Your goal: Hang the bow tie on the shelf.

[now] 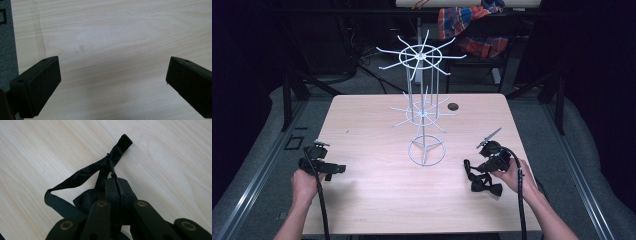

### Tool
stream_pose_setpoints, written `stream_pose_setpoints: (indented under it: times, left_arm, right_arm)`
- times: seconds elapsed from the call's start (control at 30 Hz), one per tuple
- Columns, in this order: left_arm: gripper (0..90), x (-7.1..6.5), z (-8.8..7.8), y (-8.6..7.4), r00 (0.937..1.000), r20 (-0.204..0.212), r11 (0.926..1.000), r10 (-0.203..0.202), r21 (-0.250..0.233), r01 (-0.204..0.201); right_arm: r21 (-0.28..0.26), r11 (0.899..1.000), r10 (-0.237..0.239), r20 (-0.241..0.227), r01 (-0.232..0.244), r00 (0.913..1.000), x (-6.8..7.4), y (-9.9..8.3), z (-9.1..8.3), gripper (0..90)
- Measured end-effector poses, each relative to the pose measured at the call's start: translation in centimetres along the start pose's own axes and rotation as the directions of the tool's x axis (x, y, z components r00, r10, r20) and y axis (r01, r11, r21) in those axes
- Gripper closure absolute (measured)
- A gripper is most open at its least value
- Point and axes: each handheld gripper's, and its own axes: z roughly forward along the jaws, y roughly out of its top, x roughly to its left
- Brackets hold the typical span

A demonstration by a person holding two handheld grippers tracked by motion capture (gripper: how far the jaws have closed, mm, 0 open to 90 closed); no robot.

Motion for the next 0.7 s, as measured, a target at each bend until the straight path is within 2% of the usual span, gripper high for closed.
stream_pose_setpoints:
  times: [0.03,0.1,0.13,0.23,0.4,0.7]
  left_arm:
    - [0.0,0.0,0.0,0.0,1.0,-0.001,1.0,0.0,-0.001,0.0]
    - [0.0,0.0,-0.1,0.0,1.0,-0.003,1.0,0.001,-0.001,-0.001]
    - [0.0,0.1,0.0,0.0,1.0,-0.003,1.0,0.001,-0.001,-0.001]
    - [0.0,0.1,0.0,0.0,1.0,-0.004,1.0,0.0,-0.001,0.0]
    - [0.0,0.1,0.0,-0.1,1.0,-0.003,1.0,-0.005,0.001,0.005]
    - [0.0,-0.1,0.1,-0.1,1.0,-0.006,1.0,-0.005,0.003,0.005]
  right_arm:
    - [-0.004,1.0,-0.009,0.015,0.009,0.9998,0.1,0.1,-0.2,88.9]
    - [-0.028,0.999,-0.015,0.015,0.016,0.9998,0.2,0.2,-0.7,88.9]
    - [-0.053,0.999,-0.009,0.025,0.01,0.9997,0.3,0.2,-1.0,89.1]
    - [-0.068,0.998,-0.013,0.032,0.015,0.9994,0.3,0.3,-1.5,89.1]
    - [-0.13,0.991,-0.019,0.064,0.027,0.9978,0.4,0.4,-2.8,89.3]
    - [-0.193,0.981,-0.023,0.063,0.035,0.9977,1.0,0.8,-4.1,89.4]
